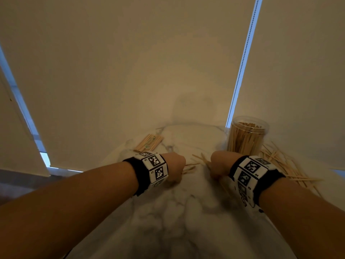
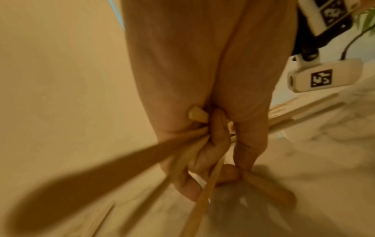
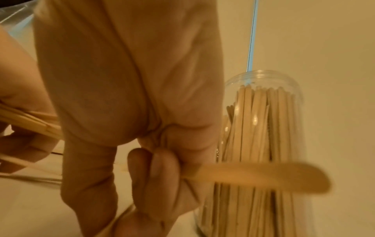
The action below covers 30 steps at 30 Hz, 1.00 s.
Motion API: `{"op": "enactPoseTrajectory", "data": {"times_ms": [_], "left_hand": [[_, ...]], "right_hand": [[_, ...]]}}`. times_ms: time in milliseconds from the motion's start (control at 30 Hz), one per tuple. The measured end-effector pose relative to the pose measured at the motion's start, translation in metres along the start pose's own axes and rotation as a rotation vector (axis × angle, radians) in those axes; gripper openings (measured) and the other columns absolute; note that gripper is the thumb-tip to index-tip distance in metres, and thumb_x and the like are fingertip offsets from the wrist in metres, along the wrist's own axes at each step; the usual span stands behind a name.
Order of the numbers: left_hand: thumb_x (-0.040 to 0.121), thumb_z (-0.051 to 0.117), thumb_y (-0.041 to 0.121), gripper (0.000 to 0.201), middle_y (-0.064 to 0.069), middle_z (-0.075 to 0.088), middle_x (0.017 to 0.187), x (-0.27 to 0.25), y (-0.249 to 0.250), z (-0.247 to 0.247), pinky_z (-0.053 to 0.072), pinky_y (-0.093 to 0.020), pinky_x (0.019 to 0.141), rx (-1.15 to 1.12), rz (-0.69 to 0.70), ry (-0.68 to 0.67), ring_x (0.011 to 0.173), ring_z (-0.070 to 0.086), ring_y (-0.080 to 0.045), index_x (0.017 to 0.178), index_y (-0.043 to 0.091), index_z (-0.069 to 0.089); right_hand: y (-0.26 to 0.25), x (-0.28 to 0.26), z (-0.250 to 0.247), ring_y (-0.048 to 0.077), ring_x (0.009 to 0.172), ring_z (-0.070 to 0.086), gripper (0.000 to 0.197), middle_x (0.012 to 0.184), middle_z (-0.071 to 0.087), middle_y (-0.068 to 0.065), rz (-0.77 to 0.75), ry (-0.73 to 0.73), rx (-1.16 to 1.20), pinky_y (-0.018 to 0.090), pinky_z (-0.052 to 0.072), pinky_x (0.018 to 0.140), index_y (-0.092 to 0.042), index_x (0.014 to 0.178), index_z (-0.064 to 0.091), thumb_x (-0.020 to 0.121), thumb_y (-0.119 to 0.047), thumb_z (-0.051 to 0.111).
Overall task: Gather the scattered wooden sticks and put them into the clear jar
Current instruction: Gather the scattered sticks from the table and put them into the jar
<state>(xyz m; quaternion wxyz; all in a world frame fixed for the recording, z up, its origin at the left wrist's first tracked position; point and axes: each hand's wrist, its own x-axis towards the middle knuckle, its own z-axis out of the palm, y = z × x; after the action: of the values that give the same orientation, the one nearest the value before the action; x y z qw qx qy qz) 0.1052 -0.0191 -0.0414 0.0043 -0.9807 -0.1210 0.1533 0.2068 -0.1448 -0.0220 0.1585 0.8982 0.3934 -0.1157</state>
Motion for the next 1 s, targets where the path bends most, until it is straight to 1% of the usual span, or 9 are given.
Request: {"op": "enactPoseTrajectory", "data": {"times_ms": [133,300,400,500,633,700,800,933,1000], "left_hand": [[0.093,0.067,0.029,0.024,-0.003,0.052,0.068,-0.005,0.002,0.001,0.045,-0.031,0.065,-0.007,-0.051,-0.031,0.073,0.055,-0.026,0.088,0.006,0.062],[0.091,0.068,0.036,0.034,-0.002,0.050,0.066,-0.008,-0.004,0.008,0.045,-0.030,0.065,-0.070,-0.100,0.016,0.072,0.055,-0.026,0.076,0.008,0.054],[0.090,0.069,0.035,0.030,-0.007,0.057,0.080,-0.012,-0.004,0.009,0.045,-0.029,0.068,-0.082,-0.111,0.021,0.078,0.056,-0.027,0.091,0.006,0.059],[0.091,0.068,0.032,0.032,-0.008,0.059,0.089,-0.016,0.000,0.007,0.045,-0.029,0.069,-0.111,-0.123,0.012,0.080,0.056,-0.027,0.104,0.002,0.064],[0.099,0.056,0.032,0.034,-0.006,0.051,0.069,-0.018,-0.002,-0.003,0.039,-0.027,0.055,-0.319,-0.160,0.091,0.059,0.047,-0.020,0.074,0.009,0.051],[0.100,0.055,0.030,0.035,-0.008,0.052,0.070,-0.014,-0.005,-0.007,0.050,-0.031,0.058,-0.615,-0.177,0.139,0.058,0.051,-0.021,0.072,0.009,0.049],[0.099,0.057,0.017,0.020,-0.010,0.052,0.076,-0.011,-0.005,-0.012,0.061,-0.042,0.076,-1.223,-0.241,0.197,0.058,0.059,-0.022,0.085,0.003,0.055],[0.102,0.049,0.012,0.017,-0.005,0.049,0.074,-0.007,-0.003,-0.022,0.057,-0.029,0.057,-1.534,-0.256,0.234,0.056,0.046,-0.015,0.088,0.006,0.058],[0.102,0.047,0.013,0.018,-0.007,0.057,0.081,-0.002,0.001,-0.025,0.054,-0.027,0.053,-1.626,-0.244,0.255,0.063,0.050,-0.017,0.090,0.007,0.059]], "right_hand": [[-0.001,-0.012,0.006,0.028,0.110,0.057,0.043,0.135,0.057,0.017,-0.038,-0.006,-0.045,0.032,0.046,0.095,-0.001,0.140,0.049,0.101,-0.019,0.049],[0.001,-0.023,0.013,0.031,0.117,0.057,0.039,0.134,0.057,0.017,-0.061,-0.066,-0.100,0.033,0.045,0.098,0.002,0.132,0.056,0.104,-0.020,0.040],[0.008,-0.025,0.013,0.022,0.076,0.053,0.032,0.101,0.064,0.011,-0.060,-0.069,0.001,0.025,0.047,0.070,0.000,0.096,0.065,0.104,-0.021,0.042],[0.014,-0.029,0.009,0.011,0.055,0.038,0.036,0.069,0.044,0.001,-0.022,-0.010,0.045,0.015,0.032,0.043,-0.009,0.068,0.049,0.102,-0.018,0.047],[0.020,-0.027,0.005,0.030,0.095,0.063,0.031,0.114,0.066,0.016,-0.014,-0.003,0.065,0.030,0.051,0.082,0.004,0.121,0.063,0.098,-0.003,0.043],[0.021,-0.035,0.005,0.030,0.110,0.064,0.036,0.123,0.067,0.015,-0.009,0.036,0.128,0.034,0.050,0.095,0.001,0.129,0.062,0.097,-0.003,0.045],[0.029,-0.030,0.000,0.027,0.112,0.064,0.033,0.125,0.067,0.014,-0.038,0.116,0.367,0.034,0.051,0.096,0.001,0.127,0.064,0.099,-0.004,0.045],[0.032,-0.029,-0.005,0.036,0.116,0.061,0.035,0.127,0.063,0.021,-0.007,0.218,0.910,0.042,0.050,0.098,-0.001,0.129,0.061,0.101,-0.010,0.041],[0.032,-0.024,-0.007,0.041,0.096,0.066,0.031,0.105,0.069,0.022,-0.027,0.267,1.083,0.046,0.055,0.083,0.004,0.120,0.063,0.099,-0.011,0.047]]}}
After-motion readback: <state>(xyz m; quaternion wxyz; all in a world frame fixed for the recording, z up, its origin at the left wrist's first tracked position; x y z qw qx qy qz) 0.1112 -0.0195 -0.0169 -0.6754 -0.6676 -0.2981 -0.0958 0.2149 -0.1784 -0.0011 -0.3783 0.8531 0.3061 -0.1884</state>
